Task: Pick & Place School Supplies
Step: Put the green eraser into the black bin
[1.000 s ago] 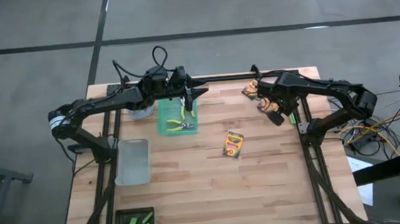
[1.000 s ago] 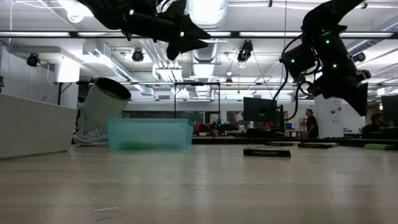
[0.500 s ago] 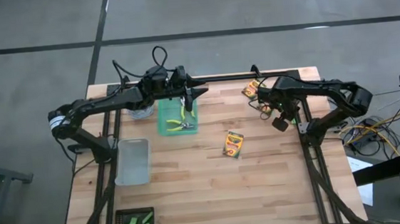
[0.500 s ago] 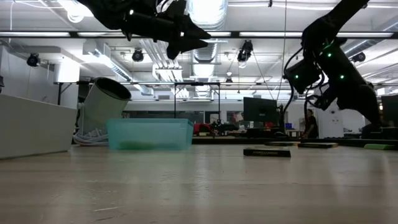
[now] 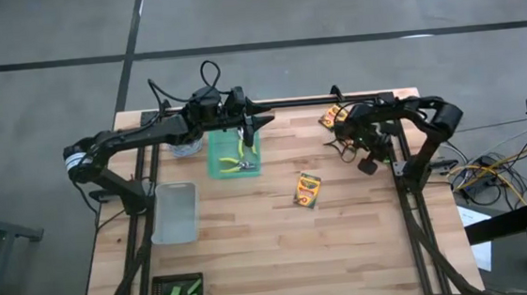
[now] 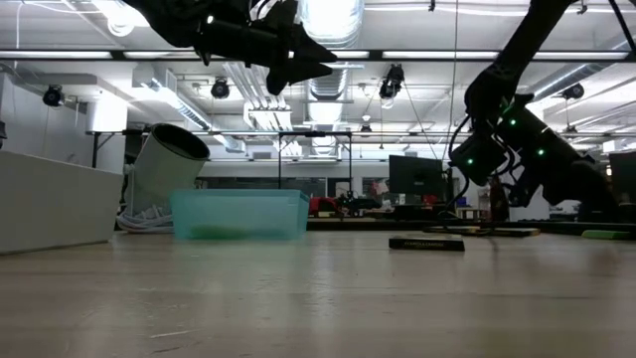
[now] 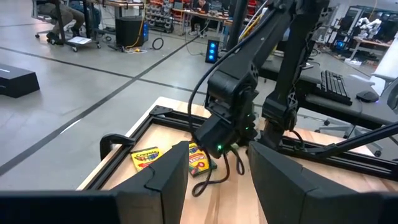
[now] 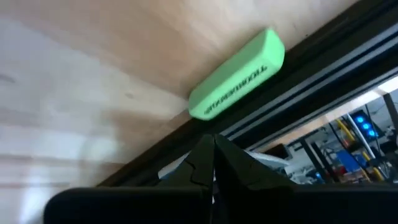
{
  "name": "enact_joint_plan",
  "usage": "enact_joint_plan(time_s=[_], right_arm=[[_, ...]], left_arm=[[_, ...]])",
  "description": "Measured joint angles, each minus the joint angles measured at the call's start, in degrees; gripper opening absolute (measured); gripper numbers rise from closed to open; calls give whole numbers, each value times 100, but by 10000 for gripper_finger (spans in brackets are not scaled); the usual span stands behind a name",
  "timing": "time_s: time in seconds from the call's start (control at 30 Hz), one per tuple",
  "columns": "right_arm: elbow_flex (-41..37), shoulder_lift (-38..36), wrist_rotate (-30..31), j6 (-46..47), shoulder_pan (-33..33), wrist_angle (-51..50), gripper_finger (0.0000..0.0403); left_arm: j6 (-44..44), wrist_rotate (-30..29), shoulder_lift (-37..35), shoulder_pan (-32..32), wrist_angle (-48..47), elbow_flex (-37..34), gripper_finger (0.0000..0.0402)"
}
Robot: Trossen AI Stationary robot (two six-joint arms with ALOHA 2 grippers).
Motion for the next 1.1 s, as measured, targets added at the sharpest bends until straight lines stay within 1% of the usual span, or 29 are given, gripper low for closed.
enact_joint_plan(time_s=[0.2,0.4,0.57,0.9,1.1], right_arm=[[-2,-27,9,-155,-141,679,8],[-2,-31,29,-225,-325,635,8],[-2,-31,337,-103,-429,550,8],[-4,-27,236,-321,-752,651,8],[-4,-27,103,-620,-954,759,8]], left_arm=[[56,0,0,0,0,0,172],[56,0,0,2,0,0,172],[54,0,0,2,0,0,172],[52,0,0,2,0,0,172],[43,-1,0,2,-14,0,172]])
